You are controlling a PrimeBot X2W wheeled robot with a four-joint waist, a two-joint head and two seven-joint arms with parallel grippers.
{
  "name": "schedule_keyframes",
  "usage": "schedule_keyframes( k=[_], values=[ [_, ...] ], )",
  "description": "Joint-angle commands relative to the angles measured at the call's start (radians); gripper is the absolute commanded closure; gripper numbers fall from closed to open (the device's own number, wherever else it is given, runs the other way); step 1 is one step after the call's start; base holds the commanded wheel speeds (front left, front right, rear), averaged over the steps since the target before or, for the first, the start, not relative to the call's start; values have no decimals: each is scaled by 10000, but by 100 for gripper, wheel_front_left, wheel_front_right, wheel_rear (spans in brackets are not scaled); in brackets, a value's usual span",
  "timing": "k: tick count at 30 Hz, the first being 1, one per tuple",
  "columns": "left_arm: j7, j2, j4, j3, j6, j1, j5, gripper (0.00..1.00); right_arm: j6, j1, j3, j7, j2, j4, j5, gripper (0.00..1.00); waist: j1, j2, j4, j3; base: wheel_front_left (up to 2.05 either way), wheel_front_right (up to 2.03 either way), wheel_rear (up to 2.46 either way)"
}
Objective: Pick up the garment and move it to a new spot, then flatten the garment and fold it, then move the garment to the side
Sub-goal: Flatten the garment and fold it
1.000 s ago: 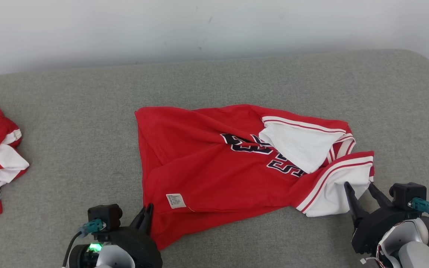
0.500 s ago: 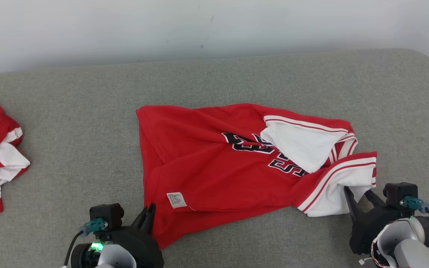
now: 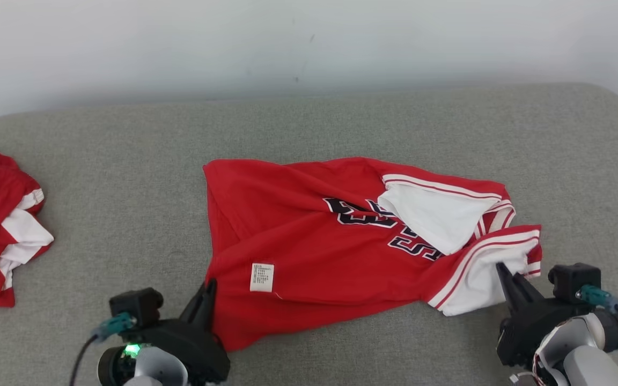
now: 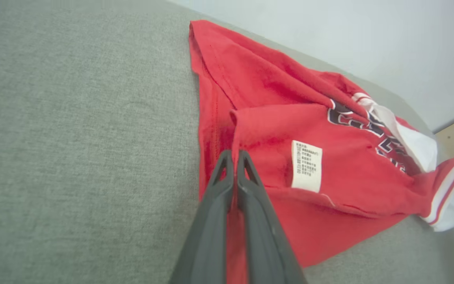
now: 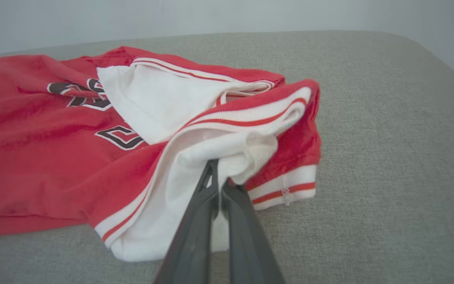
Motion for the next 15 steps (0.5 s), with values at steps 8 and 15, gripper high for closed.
schedule_keyframes(
  k=[8,15],
  values=[
    [-75,-101,-1409,929,-458,-323,-1458,100,6,-96,104,552,-387,-2693,1936,100,0,-1,-185,-202,0,0,0],
    [1240,317,-2199,1514,-614,-1950,-2547,100,6,-1911,423,1614,-699,-3523,2806,100,0,-1,-480,325,0,0,0]
  ],
)
